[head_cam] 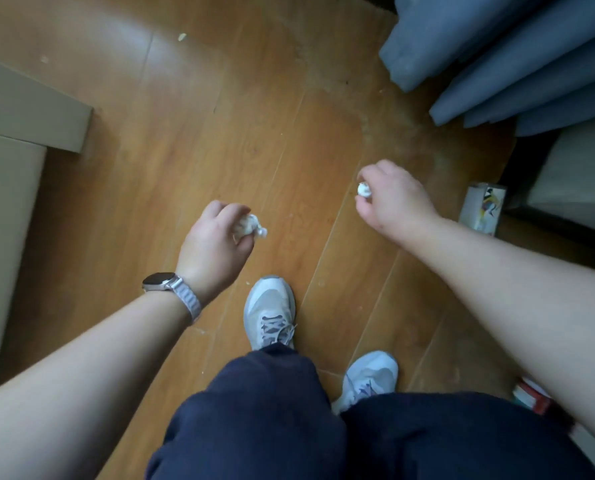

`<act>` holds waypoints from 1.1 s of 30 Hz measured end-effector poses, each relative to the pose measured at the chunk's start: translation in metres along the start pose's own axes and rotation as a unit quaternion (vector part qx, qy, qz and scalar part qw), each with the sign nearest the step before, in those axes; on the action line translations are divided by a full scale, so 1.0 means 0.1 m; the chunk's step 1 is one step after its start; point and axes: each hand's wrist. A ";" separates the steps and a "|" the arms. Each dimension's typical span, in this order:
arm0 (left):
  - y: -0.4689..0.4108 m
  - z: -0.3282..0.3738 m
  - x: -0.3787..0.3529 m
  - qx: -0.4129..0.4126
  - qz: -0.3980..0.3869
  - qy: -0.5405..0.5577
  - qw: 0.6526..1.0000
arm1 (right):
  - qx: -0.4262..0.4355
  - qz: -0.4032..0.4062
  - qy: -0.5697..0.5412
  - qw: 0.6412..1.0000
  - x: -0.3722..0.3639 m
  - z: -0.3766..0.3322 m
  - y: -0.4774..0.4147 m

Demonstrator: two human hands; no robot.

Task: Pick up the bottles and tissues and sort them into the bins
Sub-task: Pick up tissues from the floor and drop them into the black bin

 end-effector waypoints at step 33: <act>0.96 3.34 5.01 -0.059 0.203 0.146 0.966 | 0.179 0.241 -0.068 0.952 5.81 -2.28 2.01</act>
Point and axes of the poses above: each hand's wrist, its own y-axis away from the middle knuckle, its own x-axis out of the back of the hand, z = x × y, and after that the axes turned 8 degrees about y, right-handed
